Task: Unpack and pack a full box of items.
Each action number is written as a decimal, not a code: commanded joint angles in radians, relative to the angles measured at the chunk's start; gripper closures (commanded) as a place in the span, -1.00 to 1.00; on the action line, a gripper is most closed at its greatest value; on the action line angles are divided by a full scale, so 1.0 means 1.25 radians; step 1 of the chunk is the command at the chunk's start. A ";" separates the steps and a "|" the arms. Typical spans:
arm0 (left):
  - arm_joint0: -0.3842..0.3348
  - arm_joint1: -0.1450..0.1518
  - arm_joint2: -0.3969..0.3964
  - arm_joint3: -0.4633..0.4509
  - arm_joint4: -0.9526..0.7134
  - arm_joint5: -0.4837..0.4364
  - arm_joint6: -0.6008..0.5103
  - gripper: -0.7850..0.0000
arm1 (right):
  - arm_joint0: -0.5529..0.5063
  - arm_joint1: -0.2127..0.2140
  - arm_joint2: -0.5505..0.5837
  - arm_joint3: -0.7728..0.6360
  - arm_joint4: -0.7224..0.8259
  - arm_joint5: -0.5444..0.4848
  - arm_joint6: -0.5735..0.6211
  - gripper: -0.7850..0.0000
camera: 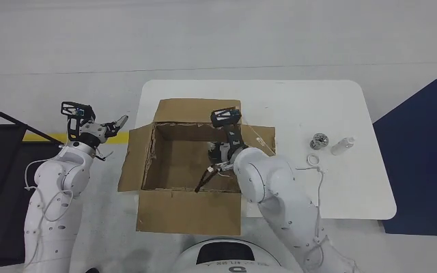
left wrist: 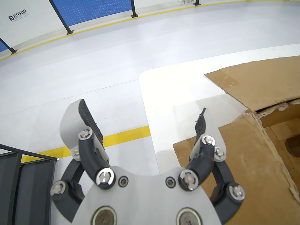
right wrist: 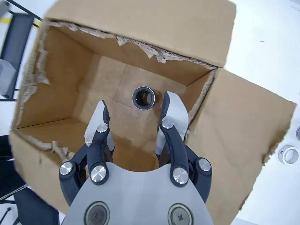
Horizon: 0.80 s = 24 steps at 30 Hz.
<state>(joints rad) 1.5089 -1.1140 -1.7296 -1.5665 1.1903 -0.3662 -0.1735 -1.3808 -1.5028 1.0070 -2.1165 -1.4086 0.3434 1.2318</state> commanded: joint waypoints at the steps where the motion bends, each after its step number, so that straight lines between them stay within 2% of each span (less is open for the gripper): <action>1: 0.000 0.000 0.000 0.000 0.000 0.000 0.000 -1.00 | -0.057 0.007 0.038 -0.090 0.025 -0.026 -0.029 0.07; 4: 0.000 0.000 0.000 0.000 0.000 0.000 0.000 -1.00 | -0.137 0.017 0.107 -0.186 0.041 -0.033 -0.078 0.04; 9: 0.000 0.000 0.000 0.000 0.000 0.000 0.000 -1.00 | -0.215 0.025 0.236 -0.187 0.078 -0.015 -0.177 0.00; 11: 0.000 0.000 0.000 0.000 0.000 0.000 0.000 -1.00 | -0.245 0.028 0.294 -0.187 0.087 0.001 -0.200 -0.17; 17: 0.000 0.000 0.000 0.000 0.000 0.000 0.000 -1.00 | -0.319 0.034 0.439 -0.187 0.177 0.018 -0.237 -0.06; 18: 0.000 0.000 0.000 0.000 0.000 0.000 0.000 -1.00 | -0.329 0.034 0.457 -0.187 0.194 0.015 -0.238 -0.16; 20: 0.000 0.000 0.000 0.000 0.000 0.000 0.000 -1.00 | -0.345 0.035 0.477 -0.187 0.218 0.010 -0.241 -0.87; 21: 0.000 0.000 0.000 0.000 0.000 0.000 0.000 -1.00 | -0.345 0.035 0.477 -0.187 0.218 0.010 -0.241 -1.00; 24: 0.000 0.000 0.000 0.000 0.000 0.000 0.000 -1.00 | -0.345 0.035 0.477 -0.187 0.218 0.010 -0.241 -1.00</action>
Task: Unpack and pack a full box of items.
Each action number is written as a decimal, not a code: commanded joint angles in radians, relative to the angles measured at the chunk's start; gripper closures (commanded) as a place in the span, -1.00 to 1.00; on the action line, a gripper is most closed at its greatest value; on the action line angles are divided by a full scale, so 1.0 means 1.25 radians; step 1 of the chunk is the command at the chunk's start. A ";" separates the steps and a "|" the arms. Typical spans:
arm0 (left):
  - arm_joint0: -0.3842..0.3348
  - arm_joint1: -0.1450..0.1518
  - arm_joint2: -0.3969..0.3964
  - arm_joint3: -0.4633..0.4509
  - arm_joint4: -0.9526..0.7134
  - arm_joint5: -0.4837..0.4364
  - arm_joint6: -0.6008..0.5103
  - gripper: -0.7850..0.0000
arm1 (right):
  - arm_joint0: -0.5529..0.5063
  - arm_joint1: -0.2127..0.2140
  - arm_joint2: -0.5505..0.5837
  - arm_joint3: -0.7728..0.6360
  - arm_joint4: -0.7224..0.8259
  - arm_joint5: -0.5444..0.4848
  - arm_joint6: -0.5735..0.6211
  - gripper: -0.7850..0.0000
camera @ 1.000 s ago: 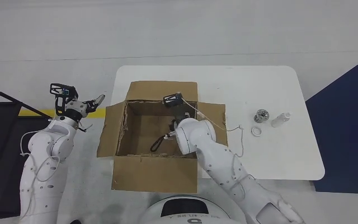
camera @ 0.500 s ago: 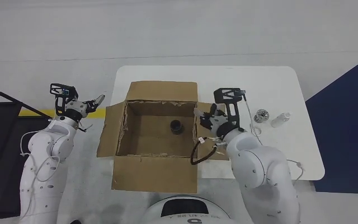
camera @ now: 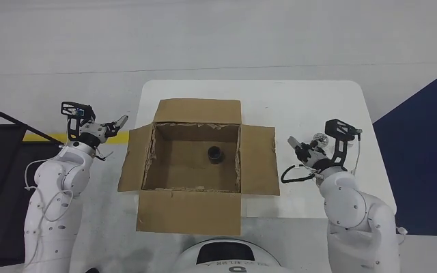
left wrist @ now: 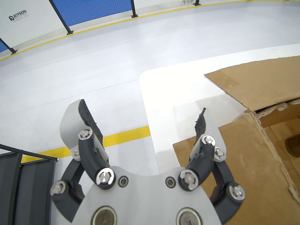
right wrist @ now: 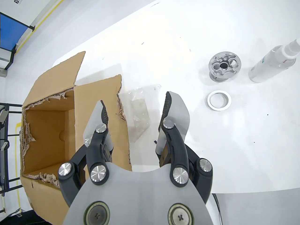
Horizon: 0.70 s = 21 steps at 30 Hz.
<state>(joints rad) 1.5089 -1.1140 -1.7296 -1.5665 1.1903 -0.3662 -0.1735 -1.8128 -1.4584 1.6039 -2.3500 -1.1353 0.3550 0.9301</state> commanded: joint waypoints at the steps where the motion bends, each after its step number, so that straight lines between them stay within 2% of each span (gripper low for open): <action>1: 0.000 0.000 0.000 0.000 0.000 0.000 0.000 -1.00 | 0.000 0.000 -0.001 0.000 -0.001 0.000 0.000 -1.00; 13: 0.000 0.000 0.000 0.000 0.000 0.000 0.000 -1.00 | 0.000 0.000 0.001 0.004 0.000 0.001 -0.003 -1.00; 16: 0.000 0.000 0.000 0.000 0.000 0.000 0.000 -1.00 | -0.005 0.003 0.042 0.051 0.012 0.014 0.009 -1.00; 20: 0.000 0.000 0.000 0.000 0.000 0.000 0.000 -1.00 | 0.002 0.009 0.068 0.109 -0.070 0.038 0.055 -1.00; 21: 0.000 0.000 0.000 0.000 0.000 0.000 0.000 -1.00 | 0.005 0.011 0.074 0.120 -0.092 0.041 0.071 -0.94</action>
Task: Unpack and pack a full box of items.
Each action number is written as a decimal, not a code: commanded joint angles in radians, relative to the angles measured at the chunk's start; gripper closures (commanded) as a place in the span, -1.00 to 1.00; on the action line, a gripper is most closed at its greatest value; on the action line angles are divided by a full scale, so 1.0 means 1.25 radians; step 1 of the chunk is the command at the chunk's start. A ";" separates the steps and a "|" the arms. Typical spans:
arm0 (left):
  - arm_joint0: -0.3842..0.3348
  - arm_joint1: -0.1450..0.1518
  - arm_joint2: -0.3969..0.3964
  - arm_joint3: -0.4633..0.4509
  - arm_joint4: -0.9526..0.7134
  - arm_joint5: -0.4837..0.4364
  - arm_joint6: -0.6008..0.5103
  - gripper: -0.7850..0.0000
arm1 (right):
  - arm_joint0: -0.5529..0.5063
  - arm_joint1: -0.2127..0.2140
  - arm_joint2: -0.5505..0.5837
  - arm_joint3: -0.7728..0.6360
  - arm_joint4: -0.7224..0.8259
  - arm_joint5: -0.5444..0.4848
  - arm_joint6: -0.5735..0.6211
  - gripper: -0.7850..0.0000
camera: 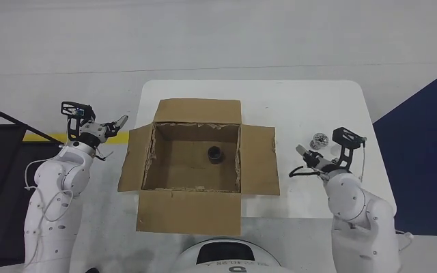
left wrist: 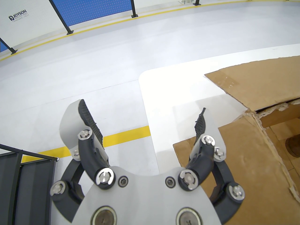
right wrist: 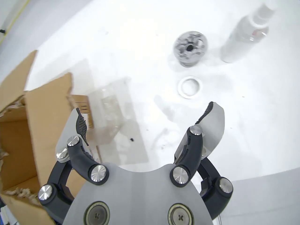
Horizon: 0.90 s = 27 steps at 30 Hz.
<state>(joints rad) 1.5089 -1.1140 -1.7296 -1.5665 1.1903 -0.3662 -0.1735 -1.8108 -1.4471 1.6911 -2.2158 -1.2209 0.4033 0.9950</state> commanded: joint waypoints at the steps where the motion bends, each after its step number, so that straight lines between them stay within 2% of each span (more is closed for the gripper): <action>1: 0.000 0.000 0.000 0.000 0.000 0.000 0.000 -1.00 | 0.007 0.003 0.011 0.027 -0.049 0.009 0.032 -0.68; 3: 0.000 0.000 0.000 0.000 0.000 0.000 0.000 -1.00 | 0.016 0.005 0.017 0.053 -0.070 0.015 0.064 -0.16; 4: 0.000 0.000 0.000 0.000 0.000 0.000 0.000 -1.00 | 0.024 0.007 0.020 0.065 -0.084 0.015 0.076 0.01; 7: 0.000 0.000 0.000 0.000 0.000 0.000 0.000 -1.00 | 0.051 0.010 0.018 0.116 -0.126 0.021 0.113 0.18; 12: 0.000 0.000 0.000 0.000 0.000 0.000 0.000 -1.00 | 0.122 0.010 0.017 0.210 -0.137 0.045 0.130 0.11; 21: 0.000 0.000 0.000 0.000 0.000 0.000 0.000 -1.00 | 0.217 0.013 0.020 0.352 -0.157 0.069 0.127 0.20; 27: 0.000 0.000 0.000 0.000 0.000 0.000 0.000 -1.00 | 0.239 0.014 0.018 0.386 -0.162 0.071 0.133 0.28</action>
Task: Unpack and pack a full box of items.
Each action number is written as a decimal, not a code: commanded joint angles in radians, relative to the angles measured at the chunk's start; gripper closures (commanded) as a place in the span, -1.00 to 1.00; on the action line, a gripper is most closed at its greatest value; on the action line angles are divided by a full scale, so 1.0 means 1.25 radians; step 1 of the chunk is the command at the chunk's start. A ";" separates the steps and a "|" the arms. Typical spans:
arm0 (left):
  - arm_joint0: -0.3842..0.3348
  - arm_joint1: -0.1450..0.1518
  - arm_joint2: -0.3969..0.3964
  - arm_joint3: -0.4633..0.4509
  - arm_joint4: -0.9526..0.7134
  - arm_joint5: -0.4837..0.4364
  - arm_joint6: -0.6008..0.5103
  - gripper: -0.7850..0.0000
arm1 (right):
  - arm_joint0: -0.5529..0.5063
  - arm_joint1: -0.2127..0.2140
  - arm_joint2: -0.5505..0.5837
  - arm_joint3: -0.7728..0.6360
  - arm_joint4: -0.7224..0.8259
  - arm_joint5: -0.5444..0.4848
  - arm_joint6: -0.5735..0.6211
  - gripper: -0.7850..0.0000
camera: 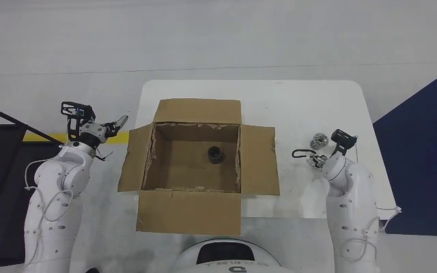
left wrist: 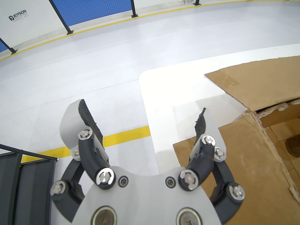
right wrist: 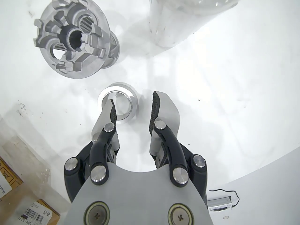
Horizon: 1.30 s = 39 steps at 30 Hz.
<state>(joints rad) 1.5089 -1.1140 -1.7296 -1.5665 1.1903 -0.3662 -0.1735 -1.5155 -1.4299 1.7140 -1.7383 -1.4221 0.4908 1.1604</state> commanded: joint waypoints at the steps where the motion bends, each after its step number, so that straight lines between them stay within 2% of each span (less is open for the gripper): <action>1: 0.000 0.000 0.000 0.000 0.000 0.000 0.000 -1.00 | 0.005 0.000 -0.001 0.007 -0.002 0.001 0.001 0.29; 5: 0.000 0.000 0.000 0.000 0.000 0.000 0.000 -1.00 | 0.009 0.000 -0.003 0.018 -0.001 0.001 0.003 0.49; 9: 0.000 0.000 0.000 0.000 0.000 0.000 0.000 -1.00 | 0.010 0.000 -0.002 0.024 0.007 0.001 0.005 0.90; 11: 0.000 0.000 0.000 0.000 0.000 0.000 0.000 -1.00 | 0.010 0.000 -0.003 0.026 0.008 -0.001 0.005 1.00; 18: 0.000 0.000 0.000 0.000 0.000 0.000 0.000 -1.00 | 0.005 0.000 0.000 0.016 0.025 -0.002 0.008 1.00; 26: 0.000 0.000 0.000 0.000 0.000 0.000 0.000 -1.00 | -0.089 -0.002 0.049 -0.154 0.151 -0.025 -0.031 1.00; 30: 0.000 0.000 0.000 0.000 0.000 0.000 0.000 -1.00 | -0.160 -0.007 0.067 -0.263 0.274 -0.059 -0.083 1.00; 33: 0.000 0.000 0.000 0.000 0.000 0.000 0.000 -1.00 | -0.209 -0.012 0.076 -0.331 0.412 -0.103 -0.115 1.00; 39: 0.000 0.000 0.000 0.000 0.000 0.000 0.000 -1.00 | -0.257 -0.019 0.056 -0.356 0.690 -0.246 -0.169 1.00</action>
<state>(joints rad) 1.5089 -1.1140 -1.7296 -1.5665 1.1903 -0.3662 -0.1735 -1.8329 -1.4523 1.7912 -2.1811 -0.6398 0.2120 0.9532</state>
